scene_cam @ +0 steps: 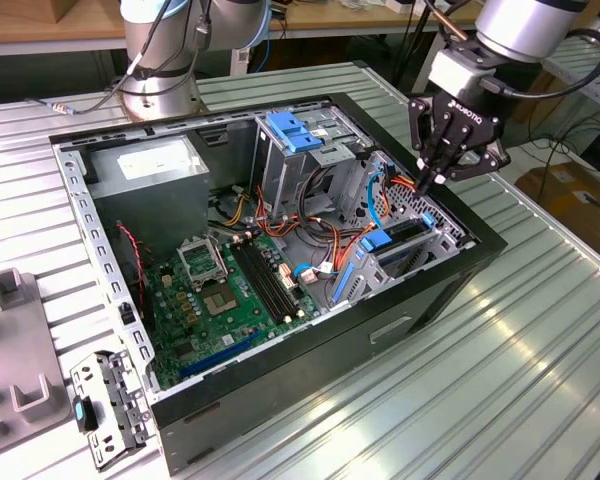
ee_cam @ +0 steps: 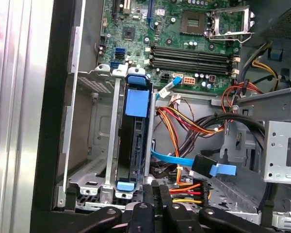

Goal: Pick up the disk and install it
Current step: 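Insert the first disk wire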

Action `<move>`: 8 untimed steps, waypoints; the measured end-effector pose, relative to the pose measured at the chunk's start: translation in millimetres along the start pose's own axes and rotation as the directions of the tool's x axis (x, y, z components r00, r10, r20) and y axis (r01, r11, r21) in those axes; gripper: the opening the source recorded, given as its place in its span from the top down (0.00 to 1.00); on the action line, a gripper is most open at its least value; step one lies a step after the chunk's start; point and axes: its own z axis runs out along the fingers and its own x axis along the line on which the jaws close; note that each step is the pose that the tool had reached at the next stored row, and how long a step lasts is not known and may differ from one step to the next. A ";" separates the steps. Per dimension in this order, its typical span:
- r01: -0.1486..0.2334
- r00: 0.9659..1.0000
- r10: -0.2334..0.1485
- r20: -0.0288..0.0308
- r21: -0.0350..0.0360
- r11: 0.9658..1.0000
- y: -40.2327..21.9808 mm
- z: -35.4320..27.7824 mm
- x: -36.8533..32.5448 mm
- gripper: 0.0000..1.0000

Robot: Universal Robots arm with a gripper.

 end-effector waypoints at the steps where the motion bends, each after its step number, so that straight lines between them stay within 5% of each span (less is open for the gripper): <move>1: -0.008 1.000 0.008 0.000 0.000 1.000 0.4 0.0 0.0 0.84; 5: -0.021 1.000 0.021 0.001 0.000 1.000 7.7 0.3 -0.5 0.84; 8: -0.085 0.996 0.085 0.003 -0.001 0.996 8.0 1.4 -0.6 0.84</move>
